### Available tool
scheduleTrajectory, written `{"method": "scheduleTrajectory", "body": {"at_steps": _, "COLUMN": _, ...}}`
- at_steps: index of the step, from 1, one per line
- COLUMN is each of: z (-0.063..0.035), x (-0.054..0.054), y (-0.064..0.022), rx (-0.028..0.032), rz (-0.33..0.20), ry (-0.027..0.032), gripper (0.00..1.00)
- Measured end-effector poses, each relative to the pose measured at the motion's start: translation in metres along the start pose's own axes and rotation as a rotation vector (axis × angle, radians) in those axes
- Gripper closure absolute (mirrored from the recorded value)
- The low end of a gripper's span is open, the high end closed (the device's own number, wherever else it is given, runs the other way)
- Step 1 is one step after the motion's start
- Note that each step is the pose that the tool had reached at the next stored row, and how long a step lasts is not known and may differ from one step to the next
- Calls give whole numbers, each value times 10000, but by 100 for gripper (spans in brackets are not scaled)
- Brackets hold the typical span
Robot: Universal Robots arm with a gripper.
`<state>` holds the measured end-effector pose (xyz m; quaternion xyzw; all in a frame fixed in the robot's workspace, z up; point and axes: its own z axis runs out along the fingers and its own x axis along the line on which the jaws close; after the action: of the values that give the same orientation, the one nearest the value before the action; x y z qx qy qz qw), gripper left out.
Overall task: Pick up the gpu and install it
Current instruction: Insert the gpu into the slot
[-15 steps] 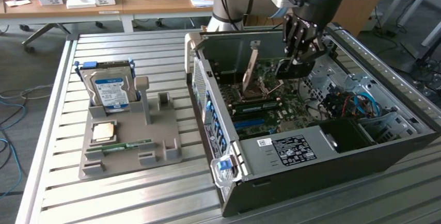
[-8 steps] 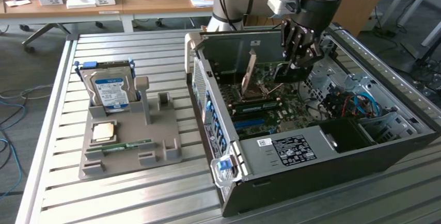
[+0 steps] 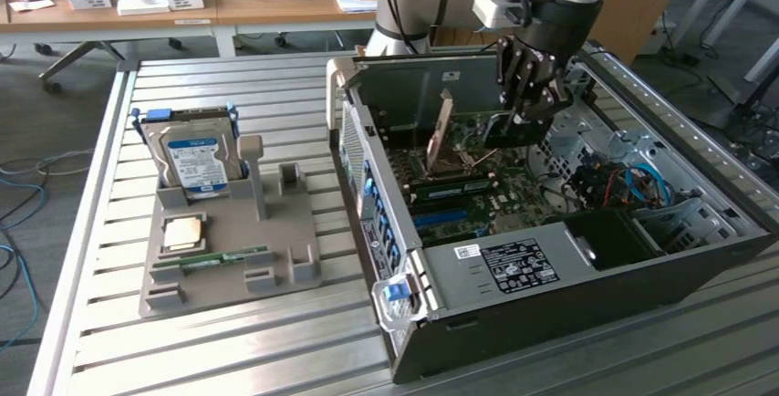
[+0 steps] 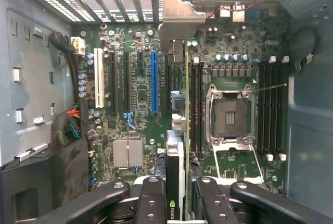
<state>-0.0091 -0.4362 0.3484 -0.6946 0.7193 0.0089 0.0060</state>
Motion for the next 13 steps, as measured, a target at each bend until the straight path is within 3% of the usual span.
{"method": "scheduleTrajectory", "body": {"at_steps": 13, "z": 2, "x": 32, "y": -1, "rx": 0, "rz": 2, "ry": 0, "gripper": 73}}
